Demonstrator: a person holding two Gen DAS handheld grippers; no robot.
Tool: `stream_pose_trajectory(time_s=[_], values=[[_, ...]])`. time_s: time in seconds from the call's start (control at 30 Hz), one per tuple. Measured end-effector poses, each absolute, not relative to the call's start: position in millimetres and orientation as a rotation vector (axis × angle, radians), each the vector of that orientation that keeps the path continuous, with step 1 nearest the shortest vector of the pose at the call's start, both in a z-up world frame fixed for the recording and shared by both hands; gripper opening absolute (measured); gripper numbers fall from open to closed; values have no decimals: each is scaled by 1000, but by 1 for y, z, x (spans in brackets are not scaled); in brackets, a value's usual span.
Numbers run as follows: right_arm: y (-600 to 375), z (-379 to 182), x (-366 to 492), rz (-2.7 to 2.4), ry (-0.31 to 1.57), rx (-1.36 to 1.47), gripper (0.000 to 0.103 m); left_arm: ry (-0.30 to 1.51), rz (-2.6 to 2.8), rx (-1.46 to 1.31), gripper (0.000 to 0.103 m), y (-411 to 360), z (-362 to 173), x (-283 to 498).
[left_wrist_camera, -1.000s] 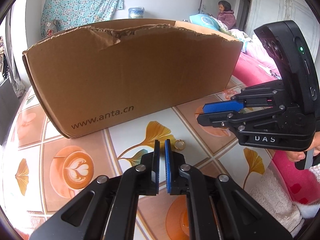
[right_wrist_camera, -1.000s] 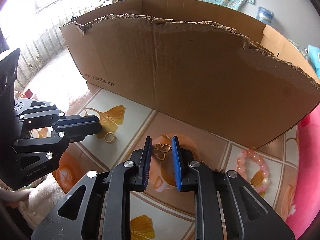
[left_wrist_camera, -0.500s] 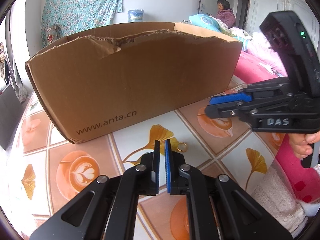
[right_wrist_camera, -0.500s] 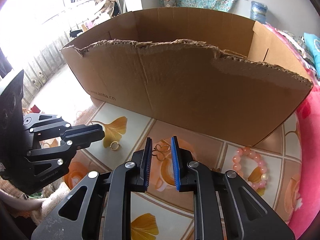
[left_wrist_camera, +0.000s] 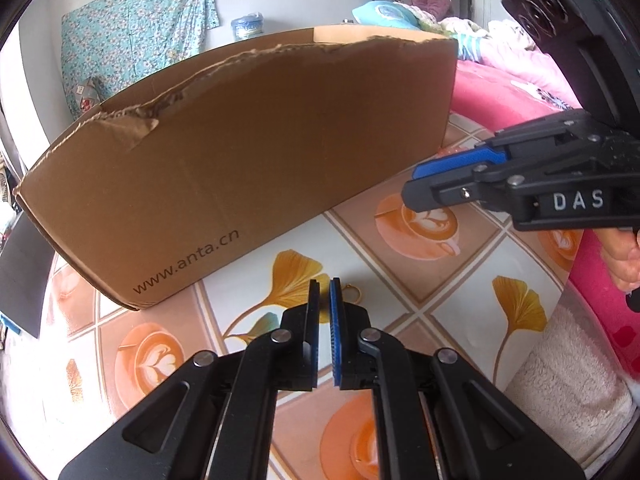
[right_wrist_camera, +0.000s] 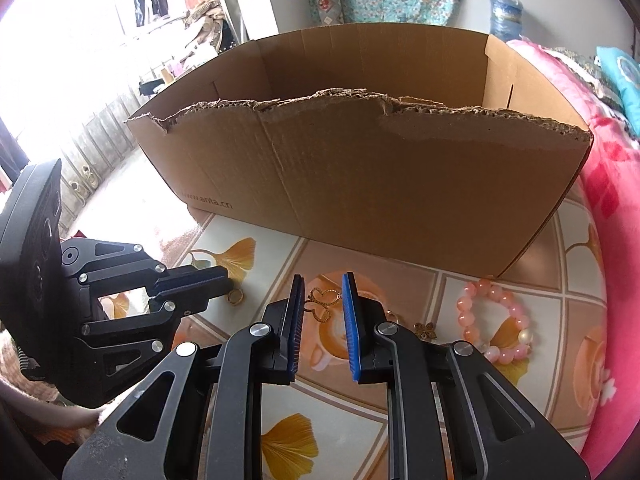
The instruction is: Organize jewelry
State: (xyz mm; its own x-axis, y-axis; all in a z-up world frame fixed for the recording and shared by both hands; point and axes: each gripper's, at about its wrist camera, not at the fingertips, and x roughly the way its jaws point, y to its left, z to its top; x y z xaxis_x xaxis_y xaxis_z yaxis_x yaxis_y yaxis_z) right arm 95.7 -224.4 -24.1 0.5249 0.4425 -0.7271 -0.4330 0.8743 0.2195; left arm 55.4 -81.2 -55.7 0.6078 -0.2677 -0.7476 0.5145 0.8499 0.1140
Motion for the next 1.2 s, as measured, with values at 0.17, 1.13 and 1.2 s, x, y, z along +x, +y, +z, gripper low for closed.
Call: stream_pose_trajectory(time_s=[0.17, 1.13, 1.2], values=[[-228, -22, 94, 532, 865, 26, 17, 819, -477, 326, 4, -86, -54, 51], [-244, -20, 88, 548, 853, 81, 17, 796, -607, 340, 12, -89, -57, 56], [-244, -19, 88, 549, 853, 82, 17, 798, -612, 342, 11, -89, -57, 57]])
